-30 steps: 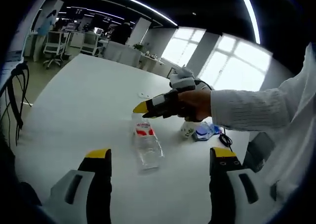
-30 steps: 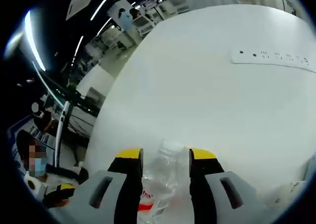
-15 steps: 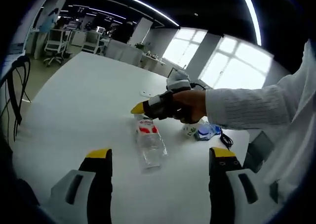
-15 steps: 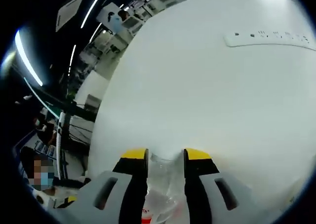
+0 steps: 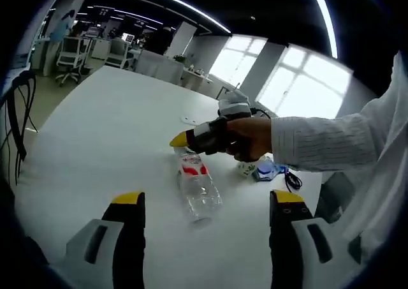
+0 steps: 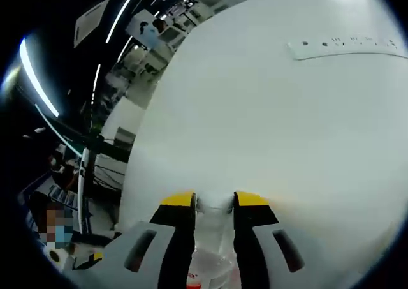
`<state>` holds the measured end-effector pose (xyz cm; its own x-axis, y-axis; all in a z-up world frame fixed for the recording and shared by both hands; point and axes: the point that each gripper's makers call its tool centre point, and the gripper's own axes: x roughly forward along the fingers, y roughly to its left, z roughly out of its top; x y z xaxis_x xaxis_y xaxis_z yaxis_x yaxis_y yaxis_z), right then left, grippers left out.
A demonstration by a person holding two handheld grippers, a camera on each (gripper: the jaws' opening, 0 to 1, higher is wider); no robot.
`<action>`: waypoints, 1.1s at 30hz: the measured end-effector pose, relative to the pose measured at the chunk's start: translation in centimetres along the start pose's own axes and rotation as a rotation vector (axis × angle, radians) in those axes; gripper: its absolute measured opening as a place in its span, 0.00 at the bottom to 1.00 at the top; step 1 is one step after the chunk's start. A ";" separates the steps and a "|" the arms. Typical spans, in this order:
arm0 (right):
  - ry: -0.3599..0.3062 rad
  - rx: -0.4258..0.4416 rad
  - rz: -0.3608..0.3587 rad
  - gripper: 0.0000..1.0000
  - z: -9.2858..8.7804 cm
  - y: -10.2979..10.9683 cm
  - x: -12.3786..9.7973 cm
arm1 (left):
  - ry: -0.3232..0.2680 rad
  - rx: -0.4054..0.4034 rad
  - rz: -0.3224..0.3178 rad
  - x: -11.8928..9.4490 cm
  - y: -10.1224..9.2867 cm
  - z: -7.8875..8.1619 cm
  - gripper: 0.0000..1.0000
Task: Arrange the tabletop items into an orderly group along one side of the table until the central work area is clear of visible clutter.
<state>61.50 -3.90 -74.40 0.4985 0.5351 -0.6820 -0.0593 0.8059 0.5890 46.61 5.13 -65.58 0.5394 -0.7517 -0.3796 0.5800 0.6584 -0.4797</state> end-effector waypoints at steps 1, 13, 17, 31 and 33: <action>-0.009 -0.015 0.004 0.20 -0.1 0.3 -0.2 | 0.001 0.002 -0.002 0.1 0.0 0.0 0.81; -0.075 -0.155 0.051 0.20 -1.4 3.3 -3.9 | 0.042 0.032 -0.041 2.8 0.5 0.1 0.79; -0.117 -0.220 0.079 0.19 -1.3 4.8 -5.5 | 0.096 0.049 -0.098 4.8 0.1 -0.7 0.78; -0.179 -0.422 0.144 0.19 -2.7 8.0 -9.9 | 0.187 0.106 -0.260 8.4 -2.8 -1.7 0.58; -0.183 -0.435 0.143 0.19 -2.8 8.1 -10.3 | 0.202 0.130 -0.279 8.6 -3.3 -2.1 0.49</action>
<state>53.45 -2.14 -63.81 0.6007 0.6264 -0.4967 -0.4744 0.7794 0.4093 48.07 -3.53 -68.89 0.2255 -0.8871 -0.4028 0.7675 0.4164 -0.4874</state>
